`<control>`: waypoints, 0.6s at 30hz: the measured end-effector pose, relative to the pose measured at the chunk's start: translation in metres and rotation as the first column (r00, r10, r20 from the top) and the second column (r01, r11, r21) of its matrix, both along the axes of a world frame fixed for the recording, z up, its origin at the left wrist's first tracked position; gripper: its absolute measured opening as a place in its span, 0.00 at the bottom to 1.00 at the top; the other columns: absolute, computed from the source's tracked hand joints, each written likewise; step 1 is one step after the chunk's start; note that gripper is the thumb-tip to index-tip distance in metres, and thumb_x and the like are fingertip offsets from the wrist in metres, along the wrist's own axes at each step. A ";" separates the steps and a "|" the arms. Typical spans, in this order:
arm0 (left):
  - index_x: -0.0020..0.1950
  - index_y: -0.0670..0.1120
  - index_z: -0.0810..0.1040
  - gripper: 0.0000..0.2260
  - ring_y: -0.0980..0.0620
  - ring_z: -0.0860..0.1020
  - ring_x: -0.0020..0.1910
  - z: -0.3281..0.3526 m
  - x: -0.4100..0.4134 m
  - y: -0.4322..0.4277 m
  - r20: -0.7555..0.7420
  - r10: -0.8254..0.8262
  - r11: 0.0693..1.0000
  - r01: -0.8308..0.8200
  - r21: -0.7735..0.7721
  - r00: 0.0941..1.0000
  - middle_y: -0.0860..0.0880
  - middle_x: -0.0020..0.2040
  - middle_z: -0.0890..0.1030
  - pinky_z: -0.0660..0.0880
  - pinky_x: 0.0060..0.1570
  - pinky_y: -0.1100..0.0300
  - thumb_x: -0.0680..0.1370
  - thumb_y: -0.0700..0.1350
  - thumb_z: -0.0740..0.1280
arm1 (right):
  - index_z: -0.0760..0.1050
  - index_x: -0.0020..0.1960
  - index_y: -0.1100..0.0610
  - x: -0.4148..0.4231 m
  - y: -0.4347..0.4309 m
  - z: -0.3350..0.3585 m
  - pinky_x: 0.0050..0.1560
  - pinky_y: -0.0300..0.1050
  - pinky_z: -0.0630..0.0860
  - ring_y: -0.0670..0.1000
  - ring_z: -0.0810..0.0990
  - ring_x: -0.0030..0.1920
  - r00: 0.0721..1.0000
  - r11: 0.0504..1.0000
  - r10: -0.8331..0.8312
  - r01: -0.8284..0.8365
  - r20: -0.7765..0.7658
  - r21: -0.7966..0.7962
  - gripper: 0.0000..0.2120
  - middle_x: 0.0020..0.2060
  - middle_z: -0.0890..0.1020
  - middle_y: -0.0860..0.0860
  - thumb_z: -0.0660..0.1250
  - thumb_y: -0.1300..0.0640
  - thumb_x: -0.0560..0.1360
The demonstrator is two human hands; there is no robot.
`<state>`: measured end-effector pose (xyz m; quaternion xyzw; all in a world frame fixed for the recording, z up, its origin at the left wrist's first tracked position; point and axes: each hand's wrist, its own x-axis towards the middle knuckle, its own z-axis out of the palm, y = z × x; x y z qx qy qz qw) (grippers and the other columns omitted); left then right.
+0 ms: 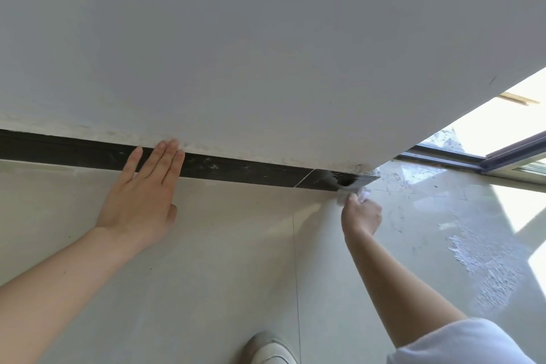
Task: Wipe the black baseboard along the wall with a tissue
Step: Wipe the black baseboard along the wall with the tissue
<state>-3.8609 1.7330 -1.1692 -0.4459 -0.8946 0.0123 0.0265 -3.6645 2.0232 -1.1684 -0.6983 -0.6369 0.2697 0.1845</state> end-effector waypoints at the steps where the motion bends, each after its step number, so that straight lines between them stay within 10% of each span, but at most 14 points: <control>1: 0.71 0.35 0.63 0.41 0.47 0.61 0.72 -0.001 -0.001 0.000 0.000 -0.004 1.000 0.004 0.002 1.000 0.40 0.73 0.64 0.39 0.73 0.53 0.60 0.41 0.71 | 0.77 0.40 0.64 -0.006 0.002 0.005 0.45 0.47 0.71 0.60 0.80 0.46 0.998 1.000 -0.031 0.031 -0.049 0.005 0.09 0.36 0.78 0.58 0.61 0.59 0.73; 6: 0.71 0.36 0.64 0.41 0.47 0.63 0.72 0.000 -0.002 -0.001 -0.018 -0.002 1.000 0.001 -0.016 1.000 0.41 0.72 0.65 0.40 0.73 0.52 0.59 0.41 0.71 | 0.73 0.49 0.64 -0.044 -0.036 0.015 0.46 0.48 0.72 0.62 0.79 0.50 0.957 0.962 0.251 -0.264 0.146 0.074 0.10 0.45 0.81 0.63 0.60 0.57 0.76; 13: 0.73 0.38 0.57 0.41 0.49 0.57 0.74 0.004 -0.002 -0.002 -0.002 0.033 0.997 -0.033 -0.071 0.999 0.43 0.75 0.59 0.34 0.72 0.53 0.63 0.43 0.69 | 0.69 0.40 0.56 -0.039 -0.070 0.004 0.38 0.47 0.69 0.58 0.75 0.36 0.579 0.602 0.737 -0.797 0.349 0.050 0.08 0.30 0.74 0.52 0.60 0.54 0.76; 18: 0.71 0.49 0.30 0.41 0.57 0.32 0.72 0.013 -0.002 -0.007 0.147 0.076 0.996 -0.069 -0.057 0.986 0.55 0.73 0.30 0.19 0.60 0.57 0.73 0.48 0.60 | 0.76 0.31 0.60 -0.009 -0.035 -0.005 0.42 0.50 0.78 0.57 0.81 0.34 0.960 0.960 0.281 -0.281 -0.006 -0.015 0.24 0.25 0.79 0.54 0.53 0.44 0.73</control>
